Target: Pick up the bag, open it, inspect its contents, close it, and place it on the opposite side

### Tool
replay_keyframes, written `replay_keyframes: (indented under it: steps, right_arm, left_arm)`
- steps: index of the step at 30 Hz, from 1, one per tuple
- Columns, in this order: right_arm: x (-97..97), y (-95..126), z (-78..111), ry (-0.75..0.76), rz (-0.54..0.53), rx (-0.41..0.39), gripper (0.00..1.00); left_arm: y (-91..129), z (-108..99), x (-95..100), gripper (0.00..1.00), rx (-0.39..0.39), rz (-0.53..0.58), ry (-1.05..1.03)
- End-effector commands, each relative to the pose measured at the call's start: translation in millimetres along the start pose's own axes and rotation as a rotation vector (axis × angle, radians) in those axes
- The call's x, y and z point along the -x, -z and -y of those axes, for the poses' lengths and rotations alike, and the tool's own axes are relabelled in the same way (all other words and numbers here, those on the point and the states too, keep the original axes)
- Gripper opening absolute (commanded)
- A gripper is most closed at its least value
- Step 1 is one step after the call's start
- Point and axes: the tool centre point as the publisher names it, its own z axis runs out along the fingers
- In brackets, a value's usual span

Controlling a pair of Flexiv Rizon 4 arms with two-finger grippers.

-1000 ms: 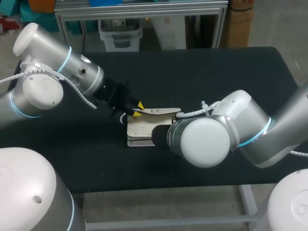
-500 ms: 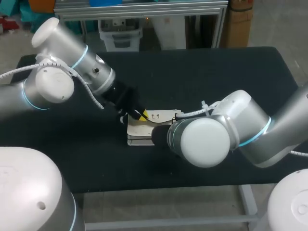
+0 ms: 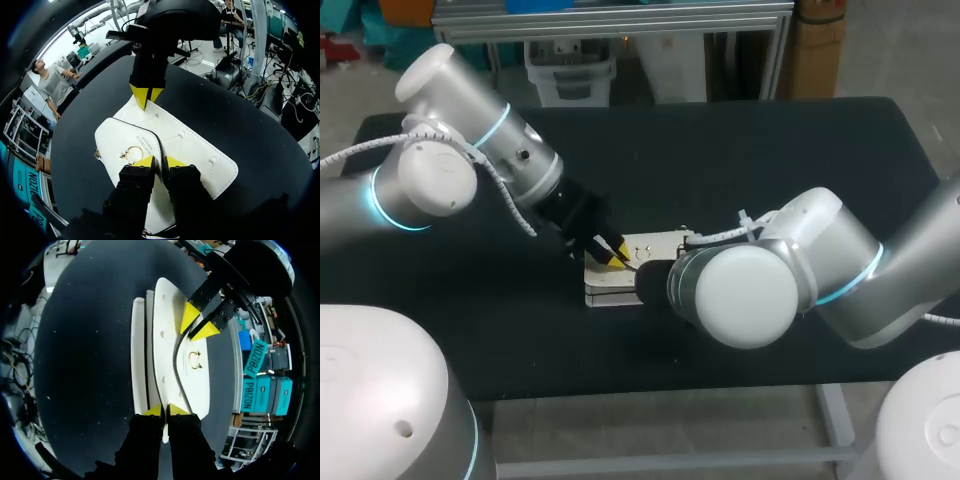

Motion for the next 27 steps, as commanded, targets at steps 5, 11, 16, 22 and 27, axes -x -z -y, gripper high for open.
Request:
replay_keyframes:
  steps: [5,11,16,22,27]
  right_arm:
    - [-1.0,-3,-0.7,0.0,0.003,0.0,0.0]
    - [-1.0,-3,-0.7,0.0,0.003,0.0,0.0]
    - [-1.0,-3,-0.7,0.0,0.003,0.0,0.0]
    - [-1.0,-3,-0.7,0.0,0.003,0.0,0.0]
    - [-1.0,-3,-0.7,0.0,0.003,0.0,0.0]
  left_arm:
    - [-5,0,-4.3,0.6,-0.007,0.039,-0.002]
    - [9,0,0.0,0.49,-0.033,0.1,-0.011]
    - [21,-4,6.8,0.48,-0.055,0.132,-0.032]
    - [42,6,15.7,0.7,-0.081,0.175,-0.03]
    - [58,8,24.2,0.95,-0.142,0.258,0.091]
